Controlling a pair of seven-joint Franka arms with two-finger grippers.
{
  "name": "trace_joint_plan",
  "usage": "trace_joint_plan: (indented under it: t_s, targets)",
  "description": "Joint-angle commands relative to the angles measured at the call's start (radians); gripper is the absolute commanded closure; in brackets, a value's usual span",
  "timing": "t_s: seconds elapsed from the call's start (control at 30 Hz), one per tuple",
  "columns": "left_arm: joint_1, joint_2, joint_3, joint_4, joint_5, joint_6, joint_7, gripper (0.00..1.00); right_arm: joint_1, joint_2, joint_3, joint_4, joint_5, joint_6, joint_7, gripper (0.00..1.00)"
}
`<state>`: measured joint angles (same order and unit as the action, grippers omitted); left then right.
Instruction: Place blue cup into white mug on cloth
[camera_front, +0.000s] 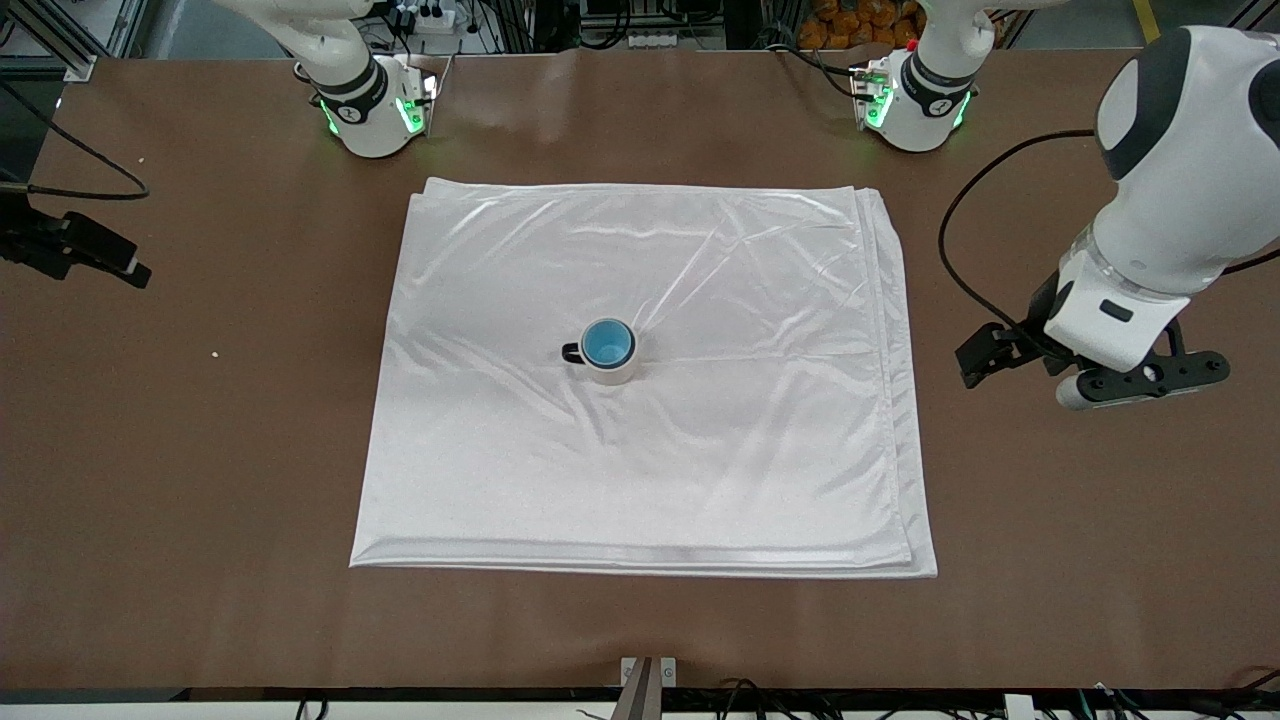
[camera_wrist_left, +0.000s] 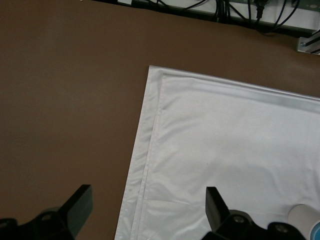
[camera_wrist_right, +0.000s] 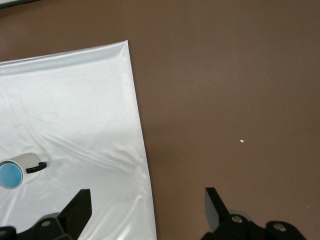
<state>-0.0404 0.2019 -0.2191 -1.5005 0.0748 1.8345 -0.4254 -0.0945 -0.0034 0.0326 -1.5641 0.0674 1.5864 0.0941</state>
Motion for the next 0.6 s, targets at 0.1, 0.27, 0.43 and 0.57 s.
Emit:
trace_joint_plan:
  t_s: [0.1, 0.27, 0.43, 0.57]
  targets:
    - [0.068, -0.067, -0.013, -0.08, 0.002, -0.017, 0.017, 0.0, -0.001, -0.021, -0.002, -0.019, 0.008, 0.009, 0.001, 0.0]
    - [0.073, -0.067, -0.011, -0.064, -0.001, -0.023, 0.01, 0.0, -0.004, -0.029, -0.003, -0.008, 0.003, -0.005, -0.002, 0.0]
    - [0.073, -0.067, -0.008, -0.053, -0.001, -0.027, 0.011, 0.0, -0.01, -0.024, -0.007, -0.01, 0.002, -0.006, -0.005, 0.0]
    - [0.073, -0.067, -0.005, -0.053, 0.0, -0.027, 0.014, 0.0, -0.005, -0.026, 0.001, -0.007, -0.035, -0.012, 0.003, 0.0]
